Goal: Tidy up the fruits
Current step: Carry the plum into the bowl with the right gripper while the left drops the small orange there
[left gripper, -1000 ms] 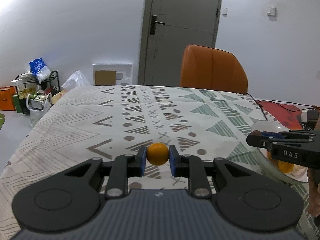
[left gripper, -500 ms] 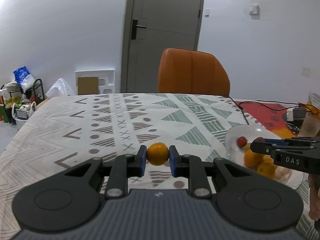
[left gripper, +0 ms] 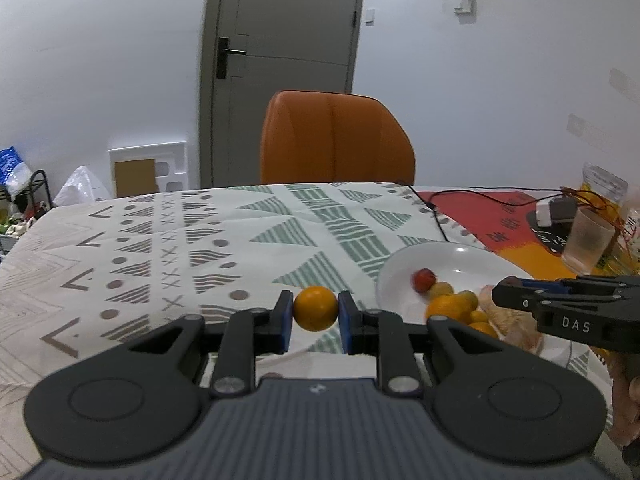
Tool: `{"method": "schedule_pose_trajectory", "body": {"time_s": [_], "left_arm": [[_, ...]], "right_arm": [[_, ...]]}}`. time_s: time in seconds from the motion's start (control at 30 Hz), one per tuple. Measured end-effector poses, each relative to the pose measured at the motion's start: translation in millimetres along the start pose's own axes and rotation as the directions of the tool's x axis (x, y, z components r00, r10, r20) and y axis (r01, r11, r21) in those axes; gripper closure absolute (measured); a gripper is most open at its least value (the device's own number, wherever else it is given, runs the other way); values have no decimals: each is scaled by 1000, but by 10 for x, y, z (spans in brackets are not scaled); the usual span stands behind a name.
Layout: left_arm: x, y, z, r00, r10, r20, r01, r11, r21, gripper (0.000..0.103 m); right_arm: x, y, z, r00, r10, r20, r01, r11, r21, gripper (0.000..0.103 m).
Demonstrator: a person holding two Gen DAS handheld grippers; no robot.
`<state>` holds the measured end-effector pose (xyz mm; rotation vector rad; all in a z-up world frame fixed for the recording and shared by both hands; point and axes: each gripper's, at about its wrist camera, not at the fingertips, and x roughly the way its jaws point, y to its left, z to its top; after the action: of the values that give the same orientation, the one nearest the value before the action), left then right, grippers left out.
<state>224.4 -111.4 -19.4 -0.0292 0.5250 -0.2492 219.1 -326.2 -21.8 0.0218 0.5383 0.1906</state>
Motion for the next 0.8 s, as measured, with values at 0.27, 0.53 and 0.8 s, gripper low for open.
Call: {"method": "schedule_pose_trajectory", "body": {"time_s": [0.27, 0.53, 0.8], "left_arm": [[91, -222, 13, 999, -41, -10, 42, 999, 28, 81], [159, -453, 35, 997, -80, -17, 80, 995, 58, 81], [167, -589, 36, 996, -88, -15, 89, 992, 85, 78]], "right_arm": [[-153, -160, -62, 999, -25, 25, 24, 999, 33, 61], [-286, -234, -111, 999, -23, 37, 21, 998, 57, 61], [-351, -279, -179, 999, -26, 34, 23, 997, 75, 59]]}}
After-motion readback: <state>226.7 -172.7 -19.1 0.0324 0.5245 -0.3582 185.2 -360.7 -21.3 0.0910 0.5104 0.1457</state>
